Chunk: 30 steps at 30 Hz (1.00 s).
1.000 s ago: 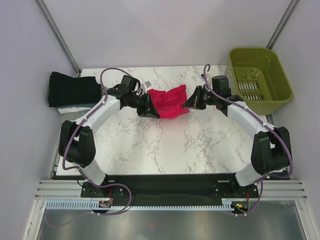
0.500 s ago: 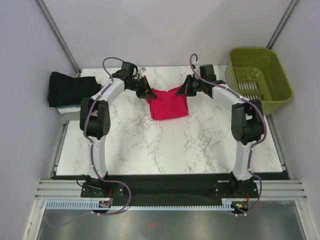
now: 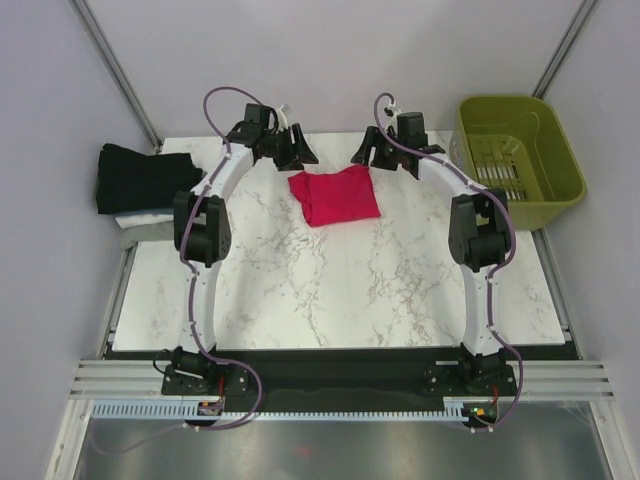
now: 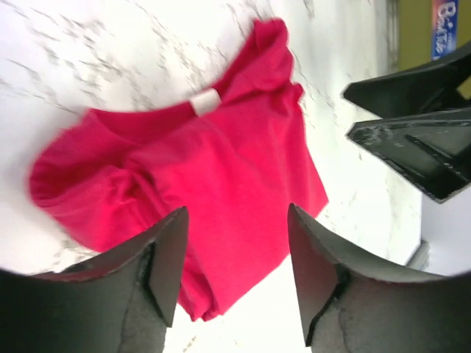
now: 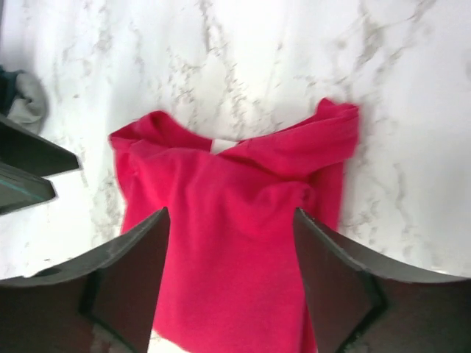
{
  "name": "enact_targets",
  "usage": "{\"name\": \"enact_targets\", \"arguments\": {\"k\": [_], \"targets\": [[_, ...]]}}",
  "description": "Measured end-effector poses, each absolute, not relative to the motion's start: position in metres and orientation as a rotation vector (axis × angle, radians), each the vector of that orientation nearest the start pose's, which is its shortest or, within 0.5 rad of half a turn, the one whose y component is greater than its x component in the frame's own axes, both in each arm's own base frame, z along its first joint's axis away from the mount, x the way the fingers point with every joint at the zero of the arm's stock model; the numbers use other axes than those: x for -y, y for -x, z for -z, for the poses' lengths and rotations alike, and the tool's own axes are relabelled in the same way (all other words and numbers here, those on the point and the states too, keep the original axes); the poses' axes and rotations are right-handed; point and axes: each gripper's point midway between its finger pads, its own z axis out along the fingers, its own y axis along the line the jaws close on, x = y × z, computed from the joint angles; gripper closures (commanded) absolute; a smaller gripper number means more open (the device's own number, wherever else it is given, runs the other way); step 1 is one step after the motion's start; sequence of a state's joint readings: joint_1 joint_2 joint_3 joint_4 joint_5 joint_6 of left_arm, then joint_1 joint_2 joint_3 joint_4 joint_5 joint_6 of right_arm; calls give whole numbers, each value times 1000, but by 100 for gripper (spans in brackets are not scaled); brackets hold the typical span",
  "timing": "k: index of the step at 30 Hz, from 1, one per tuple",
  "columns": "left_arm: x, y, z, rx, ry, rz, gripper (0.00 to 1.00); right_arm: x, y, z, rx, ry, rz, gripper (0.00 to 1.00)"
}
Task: Fold and stack the t-shirts
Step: Fold the tshirt, then neatly place the folded tshirt to the corner
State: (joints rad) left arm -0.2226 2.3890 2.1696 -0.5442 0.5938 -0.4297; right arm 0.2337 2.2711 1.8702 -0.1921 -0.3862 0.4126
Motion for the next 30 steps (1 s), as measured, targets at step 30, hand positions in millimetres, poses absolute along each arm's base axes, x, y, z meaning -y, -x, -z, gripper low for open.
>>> {"name": "enact_targets", "arguments": {"k": [30], "targets": [[186, -486, -39, -2619, 187, 1305, 27, -229, -524, -64, -2390, 60, -949, 25]]}}
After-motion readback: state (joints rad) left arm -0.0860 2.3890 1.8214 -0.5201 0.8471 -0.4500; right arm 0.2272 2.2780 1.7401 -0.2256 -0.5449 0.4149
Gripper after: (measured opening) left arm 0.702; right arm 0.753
